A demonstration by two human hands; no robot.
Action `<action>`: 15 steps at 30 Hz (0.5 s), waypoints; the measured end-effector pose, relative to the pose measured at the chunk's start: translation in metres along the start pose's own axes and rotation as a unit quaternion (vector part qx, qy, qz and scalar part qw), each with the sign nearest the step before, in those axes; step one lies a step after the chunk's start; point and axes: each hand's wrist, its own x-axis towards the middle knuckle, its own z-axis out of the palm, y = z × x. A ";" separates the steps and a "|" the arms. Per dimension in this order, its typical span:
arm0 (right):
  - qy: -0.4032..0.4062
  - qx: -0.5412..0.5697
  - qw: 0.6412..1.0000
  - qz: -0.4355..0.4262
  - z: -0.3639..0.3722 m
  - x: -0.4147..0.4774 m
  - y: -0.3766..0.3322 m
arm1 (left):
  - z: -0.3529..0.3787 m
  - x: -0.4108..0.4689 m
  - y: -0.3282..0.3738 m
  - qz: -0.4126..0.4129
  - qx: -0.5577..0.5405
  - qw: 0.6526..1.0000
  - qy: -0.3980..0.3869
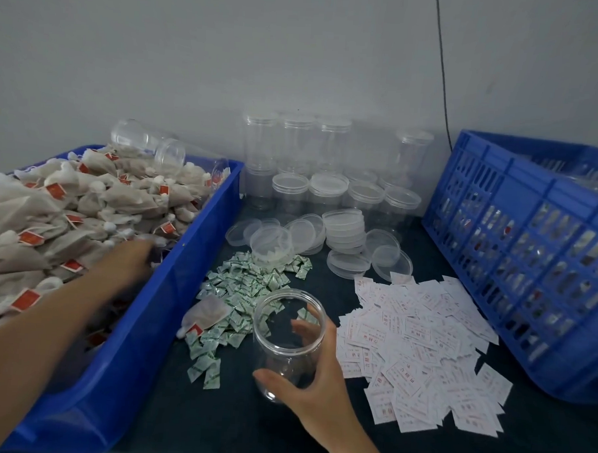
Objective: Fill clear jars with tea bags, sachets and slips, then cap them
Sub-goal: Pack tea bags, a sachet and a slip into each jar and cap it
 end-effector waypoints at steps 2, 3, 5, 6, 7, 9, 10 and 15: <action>-0.004 0.004 1.000 0.002 -0.001 0.001 0.000 | -0.017 -0.007 0.011 0.032 -0.004 0.998 0.056; -0.006 0.006 1.000 0.004 0.000 0.001 0.001 | -0.026 -0.012 0.017 0.046 -0.013 0.995 0.087; -0.008 0.007 1.000 0.004 0.000 0.002 0.001 | -0.049 -0.023 0.033 0.098 -0.057 0.982 0.149; -0.009 0.010 1.000 0.005 0.000 0.002 0.002 | -0.061 -0.031 0.044 0.129 -0.081 0.972 0.178; -0.009 0.014 1.000 0.007 0.000 0.002 0.002 | -0.073 -0.040 0.053 0.161 -0.106 0.961 0.198; -0.011 0.020 1.000 0.012 -0.001 0.001 0.003 | -0.096 -0.061 0.075 0.212 -0.177 0.941 0.197; -0.011 0.021 1.000 0.014 -0.001 0.001 0.003 | -0.104 -0.073 0.086 0.225 -0.238 0.929 0.170; -0.021 0.029 0.999 0.021 -0.003 0.002 0.000 | -0.093 -0.122 0.132 0.299 -0.383 0.874 -0.020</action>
